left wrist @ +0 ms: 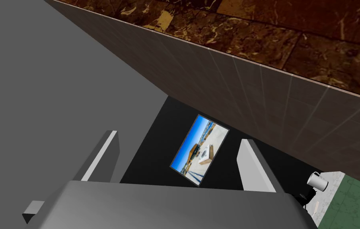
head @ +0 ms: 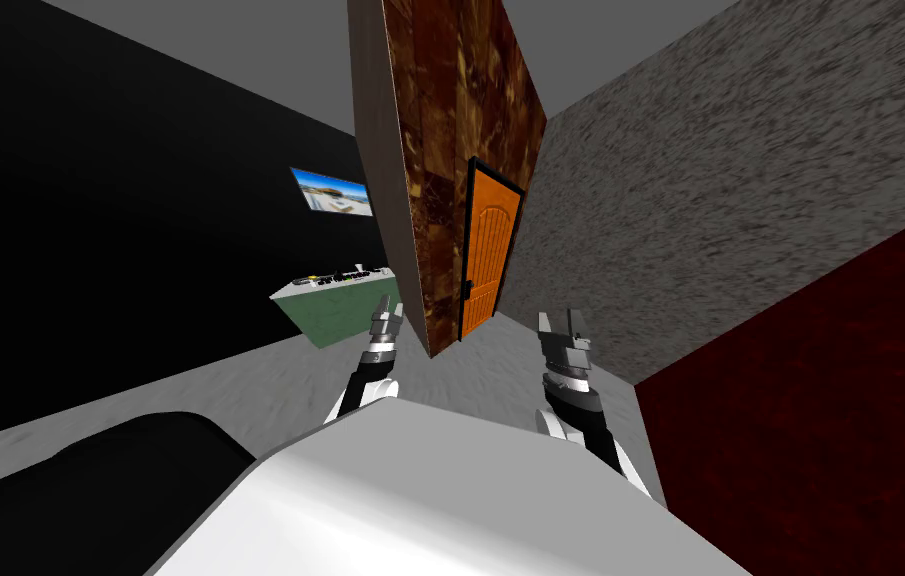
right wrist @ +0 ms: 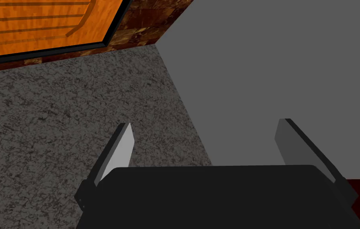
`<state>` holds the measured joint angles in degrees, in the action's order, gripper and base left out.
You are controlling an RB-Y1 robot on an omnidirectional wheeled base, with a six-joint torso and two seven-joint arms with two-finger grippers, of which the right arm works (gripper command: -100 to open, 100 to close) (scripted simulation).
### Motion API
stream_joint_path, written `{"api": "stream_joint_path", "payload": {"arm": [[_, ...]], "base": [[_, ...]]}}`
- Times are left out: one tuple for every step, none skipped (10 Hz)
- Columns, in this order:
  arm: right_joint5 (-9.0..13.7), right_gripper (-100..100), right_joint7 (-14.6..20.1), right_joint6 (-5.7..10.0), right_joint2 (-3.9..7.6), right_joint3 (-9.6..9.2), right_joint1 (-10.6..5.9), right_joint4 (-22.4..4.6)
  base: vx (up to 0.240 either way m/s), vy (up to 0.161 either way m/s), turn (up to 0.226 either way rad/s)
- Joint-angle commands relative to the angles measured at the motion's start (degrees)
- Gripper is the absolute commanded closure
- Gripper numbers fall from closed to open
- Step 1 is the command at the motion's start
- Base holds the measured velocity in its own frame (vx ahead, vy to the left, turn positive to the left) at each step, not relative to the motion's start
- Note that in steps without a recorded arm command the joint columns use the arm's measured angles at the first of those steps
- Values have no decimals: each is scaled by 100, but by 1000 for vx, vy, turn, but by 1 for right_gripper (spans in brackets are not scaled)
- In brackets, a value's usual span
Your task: Pull the door open
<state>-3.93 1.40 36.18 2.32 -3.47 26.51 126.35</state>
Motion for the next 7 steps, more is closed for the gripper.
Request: {"api": "stream_joint_path", "payload": {"arm": [[-100,-100,-131,-17,67,-30,-85,-166],[-144,-100,-189,-24,96,-43,-122,-241],[-198,-100,-260,-33,129,-59,-168,-331],[-262,-100,-344,-44,167,-78,-223,-438],[-326,-100,-428,-54,205,-97,-277,-545],[-406,-100,-533,-68,249,-121,-345,-679],[-447,-100,-586,-74,271,-133,-379,-746]], "base": [[84,-30,48],[138,-37,68],[153,-53,46],[135,-54,45],[134,-51,46],[161,-57,63],[143,-43,53]]}}
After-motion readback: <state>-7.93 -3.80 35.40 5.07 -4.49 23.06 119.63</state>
